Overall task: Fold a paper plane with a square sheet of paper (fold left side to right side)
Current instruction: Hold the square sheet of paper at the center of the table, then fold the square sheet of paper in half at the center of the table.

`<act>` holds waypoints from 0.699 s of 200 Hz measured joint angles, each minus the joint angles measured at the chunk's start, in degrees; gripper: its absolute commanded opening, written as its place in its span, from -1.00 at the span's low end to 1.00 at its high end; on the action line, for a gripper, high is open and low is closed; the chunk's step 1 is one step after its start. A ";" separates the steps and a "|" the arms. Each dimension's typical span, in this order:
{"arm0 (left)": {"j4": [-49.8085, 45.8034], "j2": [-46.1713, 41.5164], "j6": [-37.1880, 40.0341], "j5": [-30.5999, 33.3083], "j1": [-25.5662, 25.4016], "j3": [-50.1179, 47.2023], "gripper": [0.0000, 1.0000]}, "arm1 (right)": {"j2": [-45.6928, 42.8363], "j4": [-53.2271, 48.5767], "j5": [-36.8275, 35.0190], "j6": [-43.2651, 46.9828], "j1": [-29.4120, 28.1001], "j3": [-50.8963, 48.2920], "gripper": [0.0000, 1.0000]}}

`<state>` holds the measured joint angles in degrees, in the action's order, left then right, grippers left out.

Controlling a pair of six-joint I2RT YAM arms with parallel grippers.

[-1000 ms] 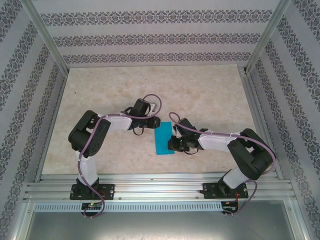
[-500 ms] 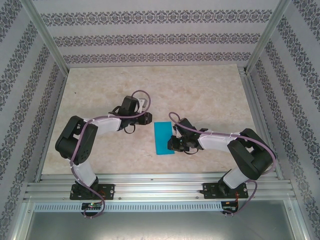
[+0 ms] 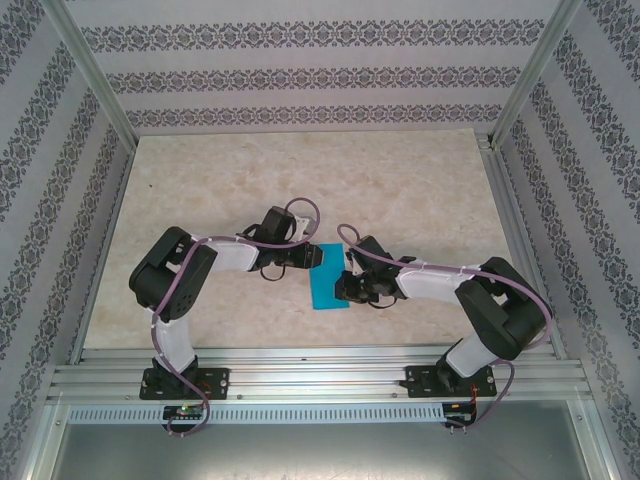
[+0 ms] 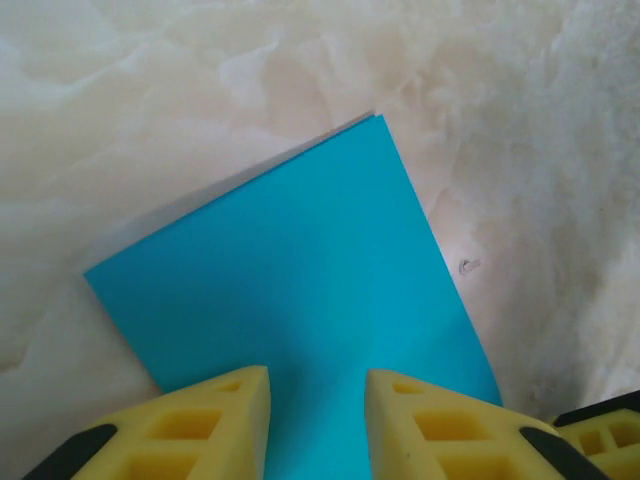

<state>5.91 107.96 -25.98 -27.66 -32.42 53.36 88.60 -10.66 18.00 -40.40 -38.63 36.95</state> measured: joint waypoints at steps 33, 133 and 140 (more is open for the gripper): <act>0.00 0.50 0.00 0.31 0.00 0.44 -0.37 | -3.61 -2.56 -2.05 1.29 0.02 -0.76 -0.65; -0.02 0.50 0.00 1.40 -0.35 0.42 -0.39 | -6.27 8.04 -1.62 7.78 -6.64 -1.29 -0.71; -0.02 0.50 0.00 1.40 -0.35 0.42 -0.39 | -4.59 8.17 -1.62 8.79 -7.32 -0.81 -0.71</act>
<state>5.89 108.47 -25.98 -26.26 -32.77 53.78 84.01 -2.48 16.38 -31.62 -45.95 36.14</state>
